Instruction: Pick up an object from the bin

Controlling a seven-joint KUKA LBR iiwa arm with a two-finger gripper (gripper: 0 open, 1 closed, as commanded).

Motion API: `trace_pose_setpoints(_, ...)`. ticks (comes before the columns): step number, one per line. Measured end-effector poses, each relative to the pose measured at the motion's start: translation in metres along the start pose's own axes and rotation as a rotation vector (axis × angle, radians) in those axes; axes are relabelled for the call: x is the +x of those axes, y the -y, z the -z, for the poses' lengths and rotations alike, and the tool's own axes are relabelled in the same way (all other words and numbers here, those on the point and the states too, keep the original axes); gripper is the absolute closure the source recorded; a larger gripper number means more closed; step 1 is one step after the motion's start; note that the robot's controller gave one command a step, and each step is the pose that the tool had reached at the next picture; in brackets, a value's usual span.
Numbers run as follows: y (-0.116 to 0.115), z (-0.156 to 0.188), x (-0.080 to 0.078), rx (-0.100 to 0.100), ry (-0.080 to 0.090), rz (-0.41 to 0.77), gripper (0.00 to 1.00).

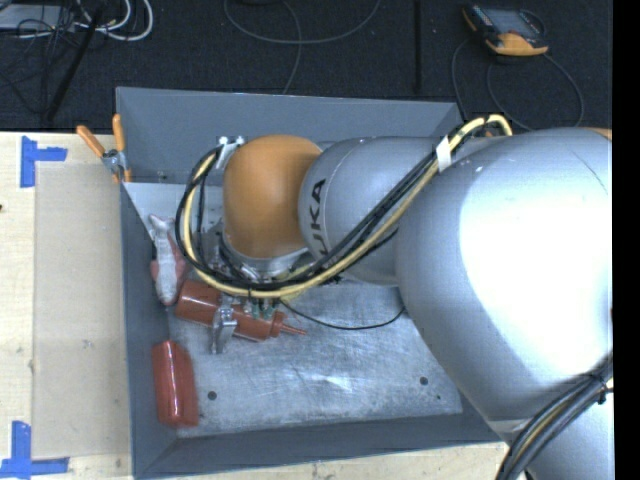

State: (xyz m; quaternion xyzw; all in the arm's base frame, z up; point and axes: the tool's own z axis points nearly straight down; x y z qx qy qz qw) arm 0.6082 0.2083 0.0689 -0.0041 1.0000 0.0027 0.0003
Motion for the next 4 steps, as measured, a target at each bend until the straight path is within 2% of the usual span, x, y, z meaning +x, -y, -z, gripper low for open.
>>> trace_pose_setpoints(1, -0.023, 0.032, 0.033, 0.006, -0.003, -0.107, 0.0)
trace_pose_setpoints(2, -0.007, 0.007, 0.027, -0.003, 0.0, -0.178, 1.0)
trace_pose_setpoints(4, -0.007, 0.01, 0.028, -0.001, -0.001, -0.178, 1.0)
